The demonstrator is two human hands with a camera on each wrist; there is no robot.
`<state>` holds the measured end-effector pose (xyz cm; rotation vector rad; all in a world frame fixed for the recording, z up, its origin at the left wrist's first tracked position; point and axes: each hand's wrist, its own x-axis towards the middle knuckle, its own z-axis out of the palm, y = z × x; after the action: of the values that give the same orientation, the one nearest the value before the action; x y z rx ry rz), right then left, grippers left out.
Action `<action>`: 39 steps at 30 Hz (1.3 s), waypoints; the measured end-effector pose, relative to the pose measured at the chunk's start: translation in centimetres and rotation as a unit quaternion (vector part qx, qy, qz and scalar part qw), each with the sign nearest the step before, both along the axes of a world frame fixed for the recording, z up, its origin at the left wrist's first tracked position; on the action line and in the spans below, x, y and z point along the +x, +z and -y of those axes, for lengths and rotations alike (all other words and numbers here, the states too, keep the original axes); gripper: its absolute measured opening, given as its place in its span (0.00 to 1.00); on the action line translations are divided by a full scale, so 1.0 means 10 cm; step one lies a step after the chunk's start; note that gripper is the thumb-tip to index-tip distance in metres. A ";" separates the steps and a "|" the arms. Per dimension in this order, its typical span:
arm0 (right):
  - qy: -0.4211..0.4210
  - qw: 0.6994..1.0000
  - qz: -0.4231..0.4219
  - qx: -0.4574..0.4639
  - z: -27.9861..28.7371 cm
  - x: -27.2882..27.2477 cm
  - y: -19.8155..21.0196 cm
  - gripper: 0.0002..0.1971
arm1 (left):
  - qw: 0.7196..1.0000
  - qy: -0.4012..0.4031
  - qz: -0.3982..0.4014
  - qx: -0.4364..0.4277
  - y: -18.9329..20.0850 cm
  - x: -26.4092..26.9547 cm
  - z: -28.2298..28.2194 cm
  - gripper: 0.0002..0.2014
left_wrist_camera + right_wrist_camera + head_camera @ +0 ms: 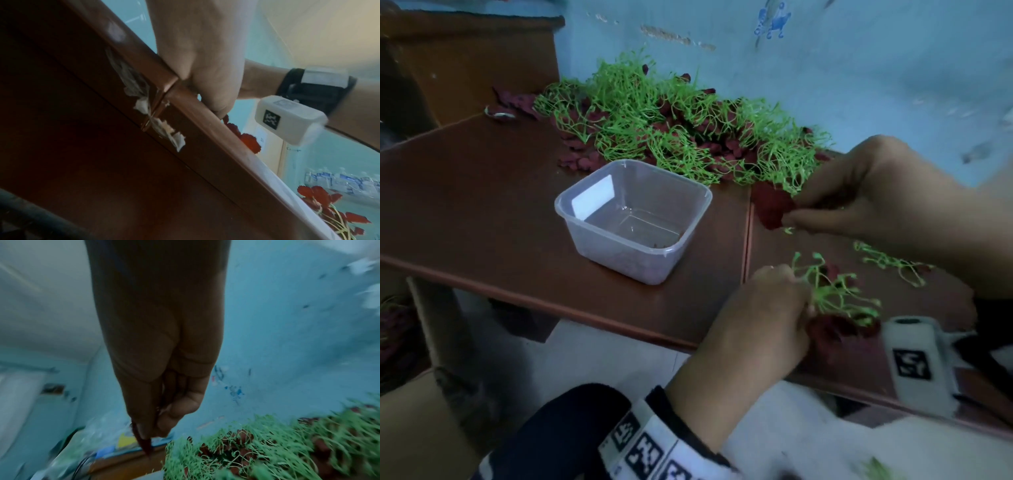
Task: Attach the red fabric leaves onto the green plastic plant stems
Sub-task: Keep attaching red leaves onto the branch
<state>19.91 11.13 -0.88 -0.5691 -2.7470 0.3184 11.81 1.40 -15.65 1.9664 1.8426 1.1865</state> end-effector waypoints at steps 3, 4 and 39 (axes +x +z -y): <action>-0.056 0.995 -0.070 -0.049 0.07 0.23 -0.19 0.09 | 0.995 0.067 0.018 0.069 0.01 -0.16 -0.01 0.03; -0.068 0.991 -0.092 -0.075 0.09 0.31 -0.26 0.11 | 0.993 0.084 0.023 0.080 0.01 -0.19 0.00 0.03; -0.173 0.823 -0.368 -0.396 0.50 0.66 -1.27 0.08 | 0.891 -0.009 0.451 0.055 0.08 -0.20 0.05 0.12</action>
<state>26.47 6.12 -13.55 -0.8789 -1.6363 1.2960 9.81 0.87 -14.83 1.1012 1.2570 1.8013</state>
